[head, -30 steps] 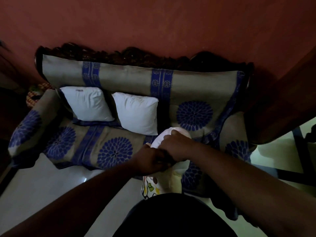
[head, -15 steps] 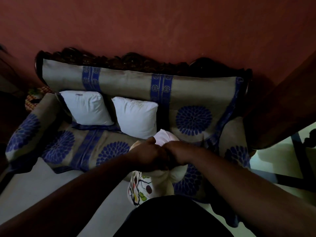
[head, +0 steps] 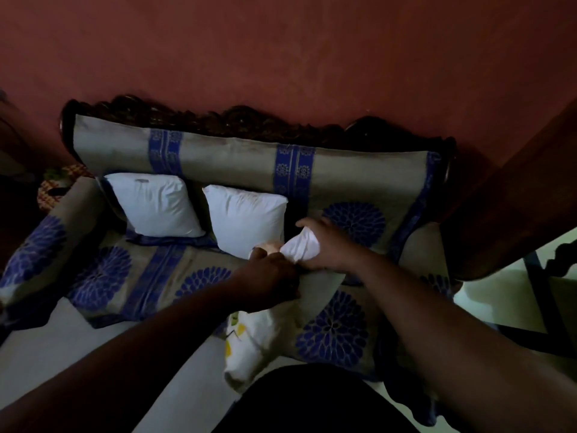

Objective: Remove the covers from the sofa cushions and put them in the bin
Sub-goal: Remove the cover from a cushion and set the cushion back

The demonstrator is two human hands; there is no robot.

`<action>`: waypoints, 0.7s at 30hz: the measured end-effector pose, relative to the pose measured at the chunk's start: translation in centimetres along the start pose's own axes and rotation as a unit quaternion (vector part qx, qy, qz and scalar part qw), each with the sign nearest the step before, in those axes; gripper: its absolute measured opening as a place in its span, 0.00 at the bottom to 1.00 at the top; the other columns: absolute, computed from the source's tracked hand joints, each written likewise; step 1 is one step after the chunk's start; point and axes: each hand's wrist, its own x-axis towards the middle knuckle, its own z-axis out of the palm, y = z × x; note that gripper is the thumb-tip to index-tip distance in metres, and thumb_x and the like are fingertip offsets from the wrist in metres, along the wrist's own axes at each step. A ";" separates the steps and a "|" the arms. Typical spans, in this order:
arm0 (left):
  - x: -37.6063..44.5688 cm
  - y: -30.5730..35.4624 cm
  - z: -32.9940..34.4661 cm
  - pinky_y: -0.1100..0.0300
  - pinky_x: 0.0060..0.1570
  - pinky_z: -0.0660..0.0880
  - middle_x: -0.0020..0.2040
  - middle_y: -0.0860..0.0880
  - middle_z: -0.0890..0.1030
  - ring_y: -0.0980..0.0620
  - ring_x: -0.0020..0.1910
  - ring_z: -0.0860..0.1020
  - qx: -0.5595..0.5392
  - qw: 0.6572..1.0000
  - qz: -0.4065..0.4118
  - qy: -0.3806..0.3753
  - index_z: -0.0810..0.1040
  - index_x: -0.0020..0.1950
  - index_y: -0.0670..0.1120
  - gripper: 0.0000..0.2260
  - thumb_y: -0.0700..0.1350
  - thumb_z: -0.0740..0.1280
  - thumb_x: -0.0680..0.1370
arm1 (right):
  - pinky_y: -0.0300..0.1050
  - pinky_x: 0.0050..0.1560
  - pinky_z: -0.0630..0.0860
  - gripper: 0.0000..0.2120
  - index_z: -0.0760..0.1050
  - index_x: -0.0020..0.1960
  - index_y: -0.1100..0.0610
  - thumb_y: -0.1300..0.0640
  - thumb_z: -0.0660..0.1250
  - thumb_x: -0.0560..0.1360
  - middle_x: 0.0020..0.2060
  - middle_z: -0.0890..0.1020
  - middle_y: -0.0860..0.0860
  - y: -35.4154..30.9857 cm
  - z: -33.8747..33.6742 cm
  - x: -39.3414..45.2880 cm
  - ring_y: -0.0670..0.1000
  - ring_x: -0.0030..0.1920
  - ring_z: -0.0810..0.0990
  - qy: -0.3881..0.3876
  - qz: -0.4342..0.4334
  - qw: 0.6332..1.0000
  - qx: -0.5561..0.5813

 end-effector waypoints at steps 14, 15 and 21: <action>-3.1 -0.9 0.5 0.47 0.61 0.59 0.48 0.56 0.81 0.52 0.57 0.72 0.064 0.969 0.031 -0.235 0.81 0.48 0.53 0.31 0.76 0.52 0.73 | 0.48 0.68 0.73 0.51 0.58 0.72 0.38 0.37 0.82 0.57 0.68 0.72 0.43 4.1 9.5 -3.7 0.47 0.67 0.74 -0.018 -0.009 0.990 0.137; -3.1 -0.7 0.2 0.45 0.62 0.58 0.48 0.56 0.82 0.51 0.59 0.71 0.096 0.964 0.056 -0.241 0.83 0.48 0.53 0.30 0.75 0.55 0.73 | 0.51 0.64 0.75 0.47 0.60 0.70 0.36 0.37 0.82 0.58 0.65 0.75 0.42 3.3 9.4 -3.3 0.47 0.64 0.76 -0.018 -0.005 0.993 0.115; -4.0 0.1 0.8 0.36 0.70 0.54 0.69 0.46 0.73 0.42 0.71 0.68 0.266 0.922 -0.008 -0.282 0.76 0.69 0.51 0.24 0.61 0.67 0.77 | 0.46 0.48 0.74 0.42 0.63 0.71 0.40 0.37 0.77 0.62 0.61 0.80 0.51 0.3 6.6 -0.1 0.57 0.58 0.80 0.013 0.038 0.998 -0.046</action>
